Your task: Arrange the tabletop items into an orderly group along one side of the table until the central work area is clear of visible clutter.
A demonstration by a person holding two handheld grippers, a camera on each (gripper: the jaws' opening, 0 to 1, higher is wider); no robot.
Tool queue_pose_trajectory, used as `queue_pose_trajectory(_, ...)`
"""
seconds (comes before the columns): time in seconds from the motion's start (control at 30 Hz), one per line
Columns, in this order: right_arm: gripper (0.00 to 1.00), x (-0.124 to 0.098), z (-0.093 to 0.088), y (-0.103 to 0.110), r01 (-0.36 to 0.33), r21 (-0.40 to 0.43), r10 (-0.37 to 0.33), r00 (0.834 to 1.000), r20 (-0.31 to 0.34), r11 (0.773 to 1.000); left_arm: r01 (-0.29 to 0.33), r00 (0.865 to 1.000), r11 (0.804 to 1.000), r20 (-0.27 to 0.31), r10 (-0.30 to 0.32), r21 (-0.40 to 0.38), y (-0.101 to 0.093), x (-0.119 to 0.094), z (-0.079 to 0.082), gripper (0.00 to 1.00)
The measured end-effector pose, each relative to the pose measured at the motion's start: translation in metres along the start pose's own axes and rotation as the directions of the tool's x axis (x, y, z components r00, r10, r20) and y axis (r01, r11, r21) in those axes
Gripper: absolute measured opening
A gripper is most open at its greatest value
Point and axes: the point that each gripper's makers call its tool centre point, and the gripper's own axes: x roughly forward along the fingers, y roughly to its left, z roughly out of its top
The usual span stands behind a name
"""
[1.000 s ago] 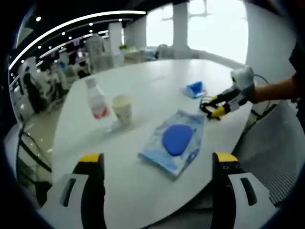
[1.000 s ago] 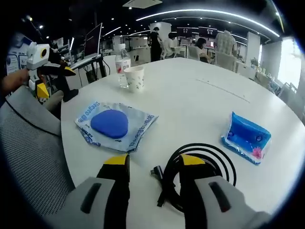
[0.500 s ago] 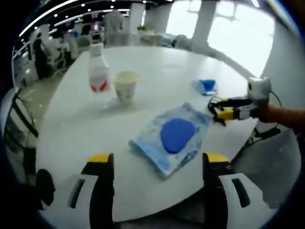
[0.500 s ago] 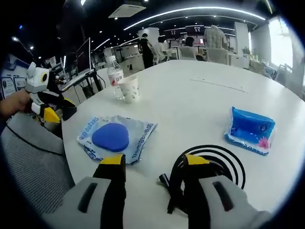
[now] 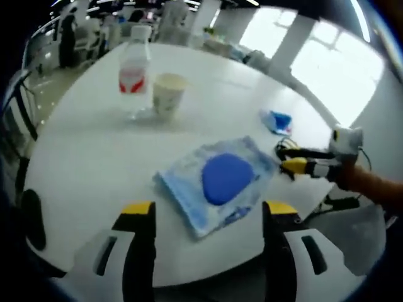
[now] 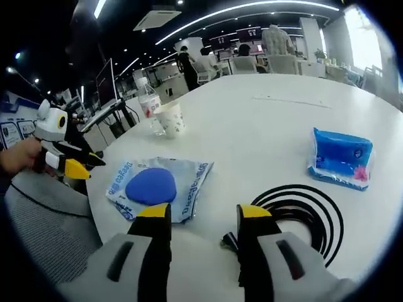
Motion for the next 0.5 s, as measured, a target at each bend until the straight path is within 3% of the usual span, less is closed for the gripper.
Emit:
queue_pose_trajectory(0.4,0.31,0.016,-0.004,0.005,-0.029,0.067,0.030,0.999,-0.022,0.997,0.033,0.997,0.994,-0.062,-0.040,-0.104,0.001,0.013,-0.017,0.57)
queue_pose_trajectory(0.5,0.28,0.020,-0.006,0.008,-0.042,0.093,0.045,0.999,-0.028,0.995,0.047,0.993,0.992,-0.098,-0.059,-0.118,-0.001,0.017,-0.022,0.50)
